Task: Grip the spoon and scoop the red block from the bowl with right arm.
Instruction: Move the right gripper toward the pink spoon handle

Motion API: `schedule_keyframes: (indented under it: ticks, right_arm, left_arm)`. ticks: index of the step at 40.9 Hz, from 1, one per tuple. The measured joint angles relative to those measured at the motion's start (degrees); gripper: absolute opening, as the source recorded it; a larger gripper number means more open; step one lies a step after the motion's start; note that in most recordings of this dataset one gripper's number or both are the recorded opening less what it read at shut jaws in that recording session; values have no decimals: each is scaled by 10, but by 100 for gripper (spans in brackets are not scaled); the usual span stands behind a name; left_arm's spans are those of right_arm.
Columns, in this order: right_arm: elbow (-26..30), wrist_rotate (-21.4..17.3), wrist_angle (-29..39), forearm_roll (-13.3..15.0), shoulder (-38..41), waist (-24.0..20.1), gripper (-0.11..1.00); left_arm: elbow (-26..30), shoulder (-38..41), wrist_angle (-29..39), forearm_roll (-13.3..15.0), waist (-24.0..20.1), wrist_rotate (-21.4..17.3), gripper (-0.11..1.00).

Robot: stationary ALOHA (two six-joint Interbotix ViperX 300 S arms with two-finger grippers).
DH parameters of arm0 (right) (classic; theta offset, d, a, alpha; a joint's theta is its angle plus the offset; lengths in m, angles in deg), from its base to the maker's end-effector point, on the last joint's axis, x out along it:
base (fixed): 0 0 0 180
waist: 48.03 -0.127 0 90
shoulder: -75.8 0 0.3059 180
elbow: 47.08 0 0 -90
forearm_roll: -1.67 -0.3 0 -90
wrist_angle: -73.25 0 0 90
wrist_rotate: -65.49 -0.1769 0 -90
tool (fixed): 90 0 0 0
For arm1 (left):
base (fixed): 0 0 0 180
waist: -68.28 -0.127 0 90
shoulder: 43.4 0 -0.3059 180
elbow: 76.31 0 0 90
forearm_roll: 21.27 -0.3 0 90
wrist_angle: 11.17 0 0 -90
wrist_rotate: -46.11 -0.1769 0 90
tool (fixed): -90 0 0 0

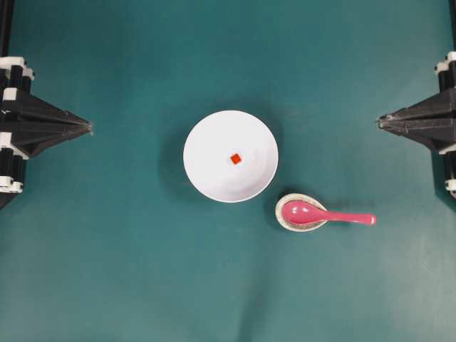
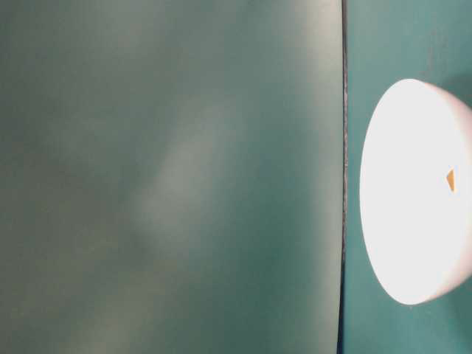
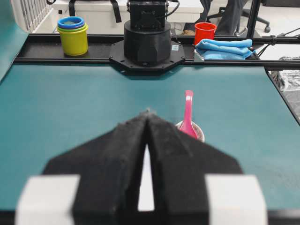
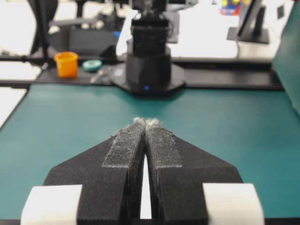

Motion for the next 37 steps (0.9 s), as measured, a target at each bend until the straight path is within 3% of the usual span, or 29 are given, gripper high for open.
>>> schedule_keyframes:
  ticks: [11, 23, 26, 32, 37]
  right_arm:
    - [10, -32, 25, -1, 3, -4, 0]
    - [11, -74, 26, -1, 3, -12, 1]
    - [11, -76, 28, -1, 3, -15, 10]
    - [11, -77, 43, -3, 3, -18, 49]
    - [11, -78, 54, -3, 4, -18, 49]
  left_arm:
    - [11, 3, 63, -9, 0, 3, 0]
    - [12, 3, 68, -9, 0, 3, 0]
    - [13, 3, 70, -10, 1, 3, 0]
    - [13, 0, 77, -10, 0, 2, 0]
    - [13, -2, 78, -10, 1, 2, 0]
